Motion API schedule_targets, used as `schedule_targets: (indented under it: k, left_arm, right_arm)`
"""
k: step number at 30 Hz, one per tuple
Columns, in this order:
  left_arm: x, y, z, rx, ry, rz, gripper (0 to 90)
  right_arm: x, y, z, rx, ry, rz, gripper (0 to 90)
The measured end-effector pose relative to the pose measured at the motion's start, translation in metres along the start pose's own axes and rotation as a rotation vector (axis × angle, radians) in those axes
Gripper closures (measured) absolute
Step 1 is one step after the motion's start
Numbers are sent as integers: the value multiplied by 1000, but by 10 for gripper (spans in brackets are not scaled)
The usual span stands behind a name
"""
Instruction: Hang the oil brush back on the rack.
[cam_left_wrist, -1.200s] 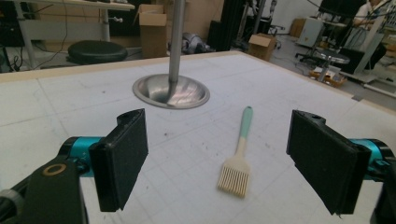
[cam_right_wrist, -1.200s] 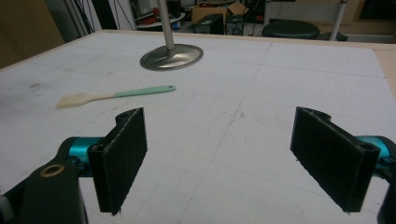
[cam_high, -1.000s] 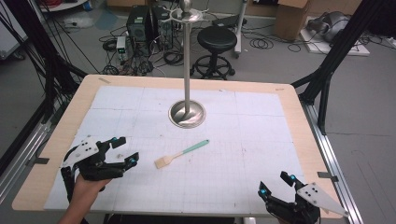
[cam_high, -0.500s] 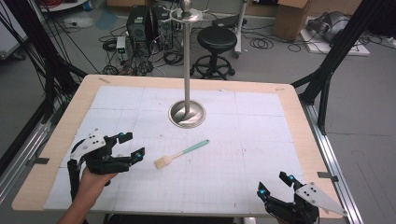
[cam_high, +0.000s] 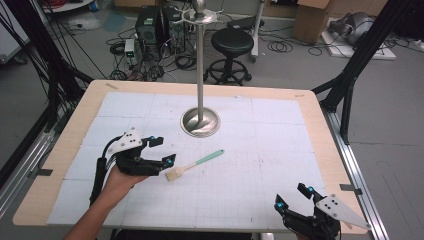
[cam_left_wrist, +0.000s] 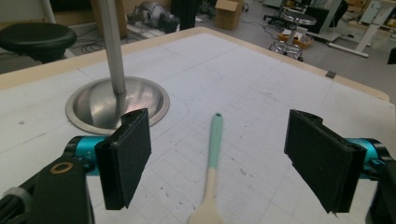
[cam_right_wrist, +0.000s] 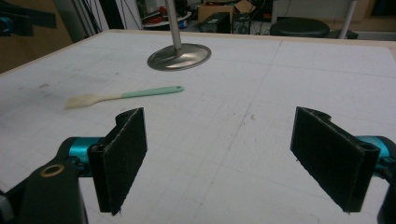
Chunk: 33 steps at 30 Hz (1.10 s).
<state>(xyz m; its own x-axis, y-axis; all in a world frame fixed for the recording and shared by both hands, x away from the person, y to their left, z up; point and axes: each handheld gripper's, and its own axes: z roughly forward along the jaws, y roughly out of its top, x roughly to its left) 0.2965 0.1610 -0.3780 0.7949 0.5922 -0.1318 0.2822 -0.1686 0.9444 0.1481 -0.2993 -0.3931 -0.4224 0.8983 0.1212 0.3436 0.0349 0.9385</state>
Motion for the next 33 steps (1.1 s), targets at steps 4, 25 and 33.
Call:
schedule_targets:
  k: [4, 25, 33]
  left_arm:
    - [1, -3, 16, 66, -17, 16, 282]
    - [2, -24, 85, 338, -80, 70, 475]
    - [2, -29, 97, 395, -67, 82, 537]
  right_arm:
    - [1, 0, 2, 7, 7, -7, 175]
    - [-2, -1, 1, 15, 19, -9, 175]
    - [-3, -1, 0, 11, 20, -4, 176]
